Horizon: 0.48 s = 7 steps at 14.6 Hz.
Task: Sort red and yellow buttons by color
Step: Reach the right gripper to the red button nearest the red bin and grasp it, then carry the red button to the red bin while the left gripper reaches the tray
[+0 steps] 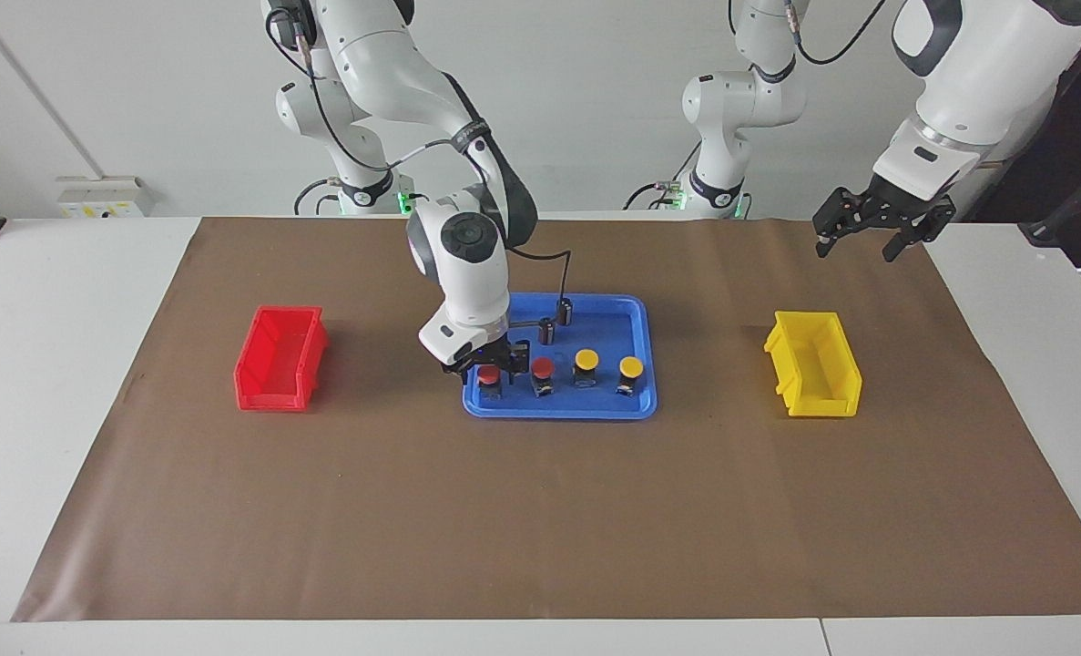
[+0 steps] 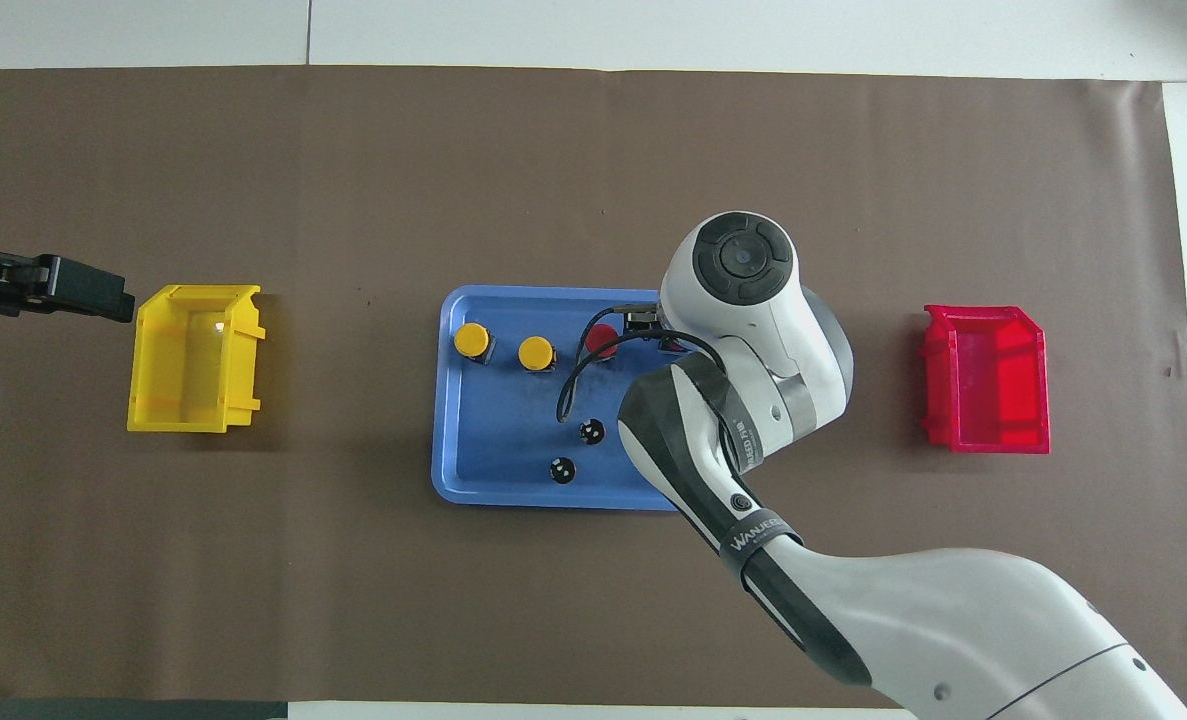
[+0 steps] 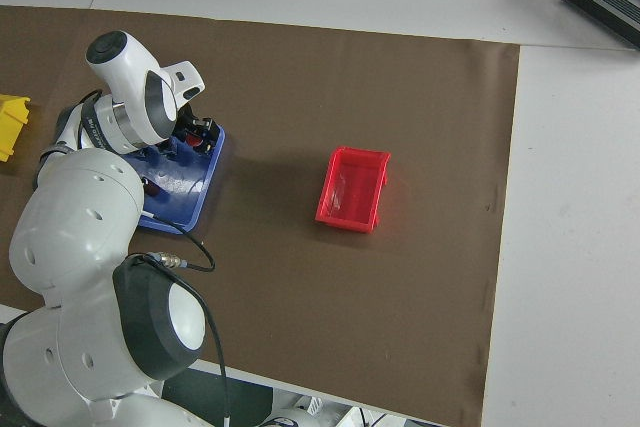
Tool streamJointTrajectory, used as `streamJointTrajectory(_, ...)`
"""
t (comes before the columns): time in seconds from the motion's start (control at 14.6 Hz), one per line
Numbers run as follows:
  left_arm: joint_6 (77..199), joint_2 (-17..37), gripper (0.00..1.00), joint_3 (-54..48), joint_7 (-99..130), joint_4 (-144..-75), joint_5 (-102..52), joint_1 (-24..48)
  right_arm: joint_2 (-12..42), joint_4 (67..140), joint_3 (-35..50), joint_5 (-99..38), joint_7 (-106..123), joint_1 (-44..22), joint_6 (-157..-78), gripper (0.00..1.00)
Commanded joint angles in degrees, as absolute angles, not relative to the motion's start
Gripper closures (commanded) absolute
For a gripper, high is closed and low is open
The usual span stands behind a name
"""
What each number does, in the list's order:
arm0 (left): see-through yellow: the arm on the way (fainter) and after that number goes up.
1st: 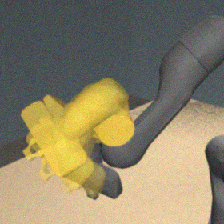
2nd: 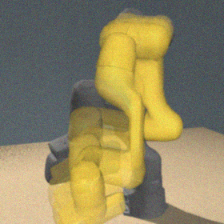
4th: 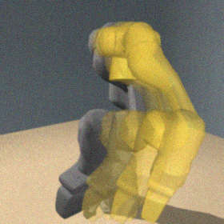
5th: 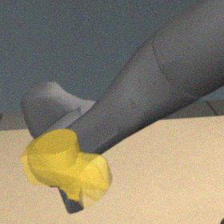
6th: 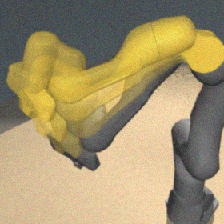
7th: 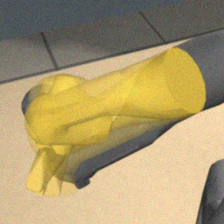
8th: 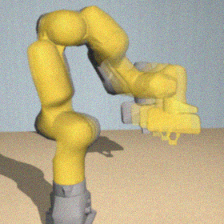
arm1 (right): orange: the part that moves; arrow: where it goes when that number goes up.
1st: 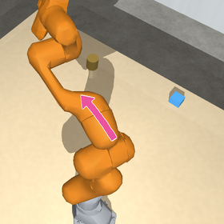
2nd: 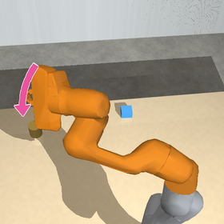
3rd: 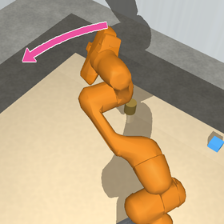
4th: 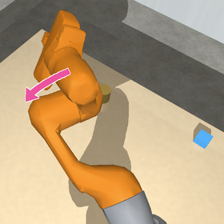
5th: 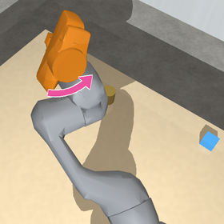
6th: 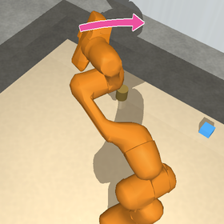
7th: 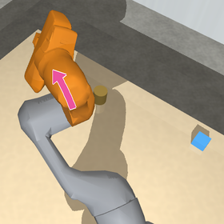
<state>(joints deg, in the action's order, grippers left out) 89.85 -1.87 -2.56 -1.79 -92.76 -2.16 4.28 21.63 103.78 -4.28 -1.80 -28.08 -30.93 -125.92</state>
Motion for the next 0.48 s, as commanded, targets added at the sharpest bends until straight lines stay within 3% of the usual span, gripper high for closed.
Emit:
streamJointTrajectory(0.0, 90.52, -3.78, 0.00, -2.11, 0.86, -94.83, -2.72, 3.96, 20.13, 103.55, -3.78, -2.81, -27.16, -30.67, -123.15, 0.96)
streamJointTrajectory(0.14, 101.01, -6.22, 0.00, -3.07, 4.72, -102.70, -2.72, 7.97, 20.30, 96.81, -3.78, -2.72, -26.37, -29.71, -115.10, 0.98)
streamJointTrajectory(0.27, 110.52, -5.72, 0.02, -3.34, 16.37, -109.66, -2.72, 16.83, 19.52, 89.59, -3.96, -2.81, -19.46, -25.43, -104.55, 0.98)
streamJointTrajectory(0.41, 116.34, -1.78, 0.11, -3.34, 23.09, -111.61, -2.72, 22.56, 12.17, 93.48, -3.96, -2.81, -9.02, -18.40, -99.42, 0.98)
